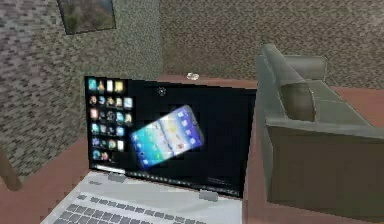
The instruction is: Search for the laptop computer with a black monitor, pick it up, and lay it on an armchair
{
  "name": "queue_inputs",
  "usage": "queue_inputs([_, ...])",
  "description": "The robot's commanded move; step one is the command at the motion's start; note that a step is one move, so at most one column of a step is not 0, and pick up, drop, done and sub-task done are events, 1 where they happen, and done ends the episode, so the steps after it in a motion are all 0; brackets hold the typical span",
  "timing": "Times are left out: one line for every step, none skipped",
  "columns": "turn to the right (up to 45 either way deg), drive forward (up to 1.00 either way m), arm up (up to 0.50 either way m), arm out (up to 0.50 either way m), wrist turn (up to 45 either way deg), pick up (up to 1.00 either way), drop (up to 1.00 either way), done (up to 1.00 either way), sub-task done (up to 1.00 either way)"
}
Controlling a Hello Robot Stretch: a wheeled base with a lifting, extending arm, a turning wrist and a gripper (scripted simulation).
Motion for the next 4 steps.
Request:
queue_inputs([-3.0,0.00,0.00,0.00,0.0,0.00,0.00,0.00,0.00])
queue_inputs([0.0,1.00,0.00,0.00,0.0,0.00,0.00,0.00,0.00])
queue_inputs([-6.0,0.00,0.00,0.00,0.0,0.00,0.00,0.00,0.00])
queue_inputs([0.0,0.05,0.00,0.00,0.0,0.00,0.00,0.00,0.00])
